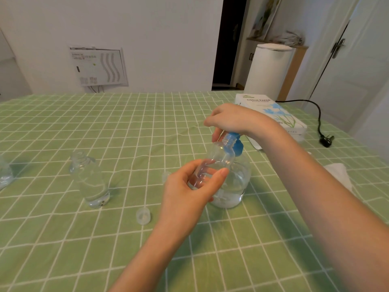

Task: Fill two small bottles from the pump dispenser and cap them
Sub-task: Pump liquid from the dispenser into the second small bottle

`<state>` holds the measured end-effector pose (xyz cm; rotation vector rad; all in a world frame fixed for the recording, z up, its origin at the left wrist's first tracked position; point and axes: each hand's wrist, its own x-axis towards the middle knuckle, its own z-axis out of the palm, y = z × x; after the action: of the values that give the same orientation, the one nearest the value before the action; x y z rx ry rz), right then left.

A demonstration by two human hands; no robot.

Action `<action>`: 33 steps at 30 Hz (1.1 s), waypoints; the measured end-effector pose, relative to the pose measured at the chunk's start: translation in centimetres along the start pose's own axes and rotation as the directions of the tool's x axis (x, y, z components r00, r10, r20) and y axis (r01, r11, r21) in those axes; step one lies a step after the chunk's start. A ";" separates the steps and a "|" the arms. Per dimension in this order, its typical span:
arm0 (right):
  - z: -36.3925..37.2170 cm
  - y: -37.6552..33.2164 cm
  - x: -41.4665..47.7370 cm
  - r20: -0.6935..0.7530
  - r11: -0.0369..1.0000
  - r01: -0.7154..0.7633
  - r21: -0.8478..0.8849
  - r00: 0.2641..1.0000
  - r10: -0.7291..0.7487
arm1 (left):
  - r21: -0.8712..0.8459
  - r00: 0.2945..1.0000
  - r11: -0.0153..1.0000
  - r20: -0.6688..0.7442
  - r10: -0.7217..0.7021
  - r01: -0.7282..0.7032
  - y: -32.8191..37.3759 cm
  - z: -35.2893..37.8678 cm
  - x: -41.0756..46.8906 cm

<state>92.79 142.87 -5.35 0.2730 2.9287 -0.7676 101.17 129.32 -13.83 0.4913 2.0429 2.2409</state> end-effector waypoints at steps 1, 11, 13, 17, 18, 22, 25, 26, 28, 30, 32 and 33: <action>-0.1 0.0 0.0 -0.001 1.000 0.001 -0.004 1.000 -0.001 | 0.003 1.000 1.000 0.000 0.003 -0.003 0.0 0.0 0.0; 0.3 0.3 0.5 0.037 0.998 -0.014 0.058 0.999 0.011 | 0.010 1.000 1.000 -0.008 -0.004 0.004 -0.1 0.0 0.0; 0.6 0.4 0.3 0.043 0.999 -0.015 0.051 0.999 0.013 | 0.001 1.000 1.000 -0.010 -0.010 0.010 -0.1 0.0 0.0; 0.9 0.5 0.2 0.037 0.998 -0.006 0.056 0.999 0.004 | 0.006 1.000 1.000 -0.015 -0.007 0.007 -0.3 0.0 0.0; 0.9 0.5 0.2 0.034 0.998 -0.005 0.062 0.999 0.003 | 0.007 1.000 1.000 -0.016 -0.005 0.005 -0.3 0.0 0.0; 0.8 0.4 -0.1 0.001 0.995 0.015 0.099 1.000 -0.015 | 0.009 1.000 1.000 -0.010 0.001 -0.001 -0.3 0.1 0.0; 0.4 0.1 -0.2 -0.026 0.992 0.037 0.119 0.999 -0.034 | 0.006 1.000 1.000 -0.007 0.006 -0.006 -0.1 0.1 0.0; 0.2 0.0 -0.2 -0.030 0.993 0.037 0.112 0.999 -0.034 | 0.005 1.000 1.000 -0.007 0.008 -0.008 -0.1 0.1 0.0; 0.0 0.0 -0.2 -0.015 0.995 0.028 0.094 1.000 -0.027 | -0.003 1.000 1.000 -0.009 0.013 -0.013 0.0 0.1 0.0; 0.1 0.0 -0.2 0.009 0.997 0.012 0.081 1.000 -0.013 | -0.009 1.000 1.000 -0.009 0.014 -0.014 0.0 0.1 0.0; 0.2 0.0 -0.1 0.021 0.997 -0.002 0.075 1.000 0.001 | -0.009 1.000 1.000 -0.008 0.014 -0.014 -0.1 0.1 0.0; 0.2 0.0 -0.1 0.023 0.997 -0.008 0.073 1.000 0.006 | -0.007 1.000 1.000 -0.007 0.014 -0.014 -0.1 0.2 0.1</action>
<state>92.95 142.76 -5.52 0.2783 2.8804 -0.8723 101.16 129.51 -13.89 0.4991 2.0400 2.2600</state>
